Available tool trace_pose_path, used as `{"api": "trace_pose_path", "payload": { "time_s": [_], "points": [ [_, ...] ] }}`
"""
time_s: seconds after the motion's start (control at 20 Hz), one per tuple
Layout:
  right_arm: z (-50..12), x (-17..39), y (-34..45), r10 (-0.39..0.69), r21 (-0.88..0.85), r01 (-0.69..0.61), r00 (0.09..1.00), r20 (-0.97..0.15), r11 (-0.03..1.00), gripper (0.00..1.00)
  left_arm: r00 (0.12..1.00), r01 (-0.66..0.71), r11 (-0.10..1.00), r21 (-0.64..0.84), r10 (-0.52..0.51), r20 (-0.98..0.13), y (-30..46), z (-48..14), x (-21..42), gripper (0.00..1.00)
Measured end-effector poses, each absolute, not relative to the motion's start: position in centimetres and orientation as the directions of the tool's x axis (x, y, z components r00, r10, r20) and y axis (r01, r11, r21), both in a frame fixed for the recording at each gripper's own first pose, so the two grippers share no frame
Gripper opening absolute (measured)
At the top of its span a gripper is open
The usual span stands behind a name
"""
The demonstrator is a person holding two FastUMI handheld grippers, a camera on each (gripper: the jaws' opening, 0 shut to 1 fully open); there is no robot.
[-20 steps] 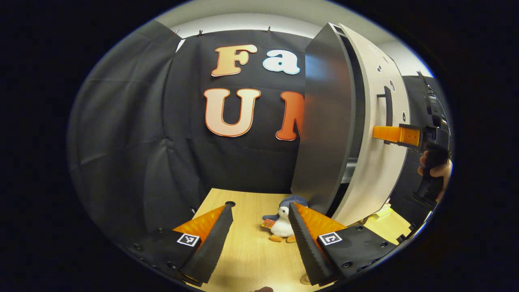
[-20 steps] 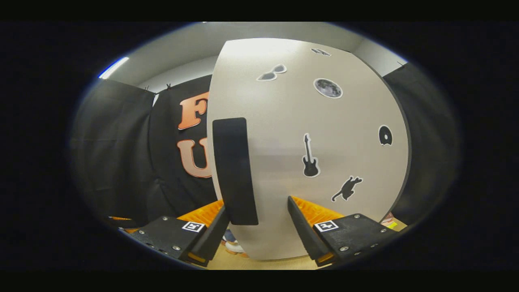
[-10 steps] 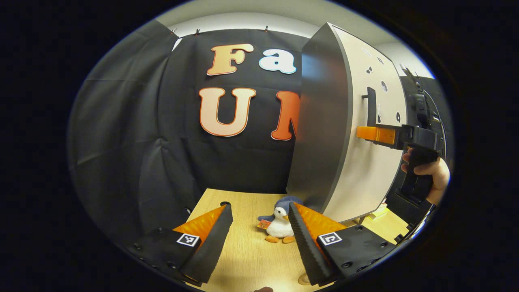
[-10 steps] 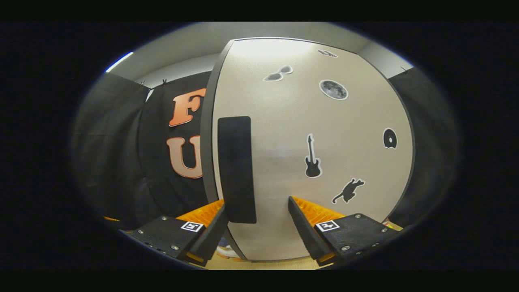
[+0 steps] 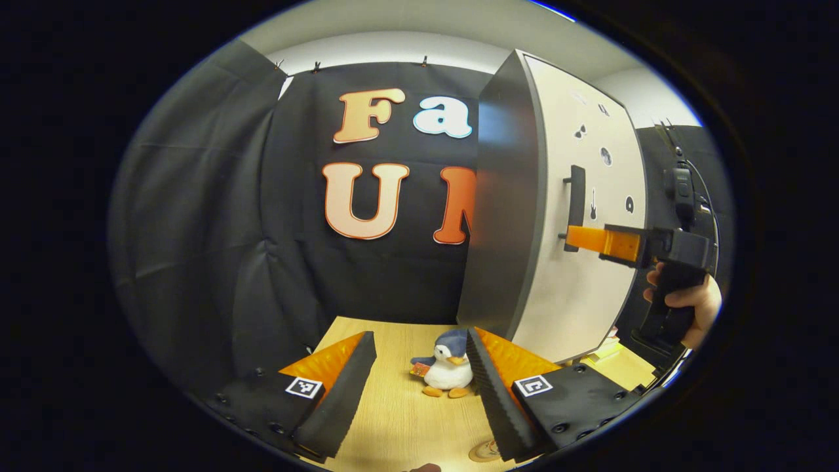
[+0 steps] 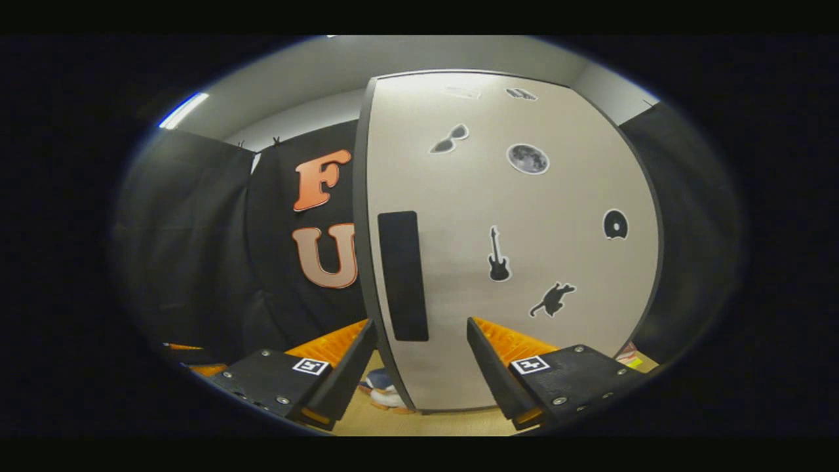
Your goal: Open the cabinet door with the right hand, grasp the bottle in the cabinet with the left hand and place it on the coaster, then close the cabinet door with the right hand.
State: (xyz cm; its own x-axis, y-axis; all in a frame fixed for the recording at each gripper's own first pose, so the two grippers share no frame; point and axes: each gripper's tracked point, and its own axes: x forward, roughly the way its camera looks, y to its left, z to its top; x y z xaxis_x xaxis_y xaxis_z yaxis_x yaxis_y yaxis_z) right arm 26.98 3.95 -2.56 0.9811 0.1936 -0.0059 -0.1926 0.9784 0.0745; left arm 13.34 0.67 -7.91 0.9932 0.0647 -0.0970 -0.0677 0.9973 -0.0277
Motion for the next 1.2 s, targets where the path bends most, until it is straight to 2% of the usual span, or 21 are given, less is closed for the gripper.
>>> {"api": "trace_pose_path", "payload": {
  "time_s": [0.55, 0.85, 1.2],
  "points": [
    [-0.4, 9.6, -7.0, 0.074, 0.042, -0.075, 0.997, 0.006, 0.996, 0.86, 0.996, -0.08, 0.997, -0.007, 0.079, -0.036, -6.9, -1.8, 6.7, 0.91],
    [-0.5, 5.4, -10.2, 0.08, 0.049, -0.08, 0.997, 0.001, 0.996, 0.87, 0.996, -0.09, 0.996, 0.004, 0.09, -0.01, -10.9, 0.0, 2.8, 0.91],
    [-0.2, 4.3, -11.2, 0.104, 0.053, -0.104, 0.995, 0.011, 0.993, 0.87, 0.991, -0.134, 0.991, 0.018, 0.134, -0.002, -11.4, 0.3, 0.7, 0.91]
  ]
}}
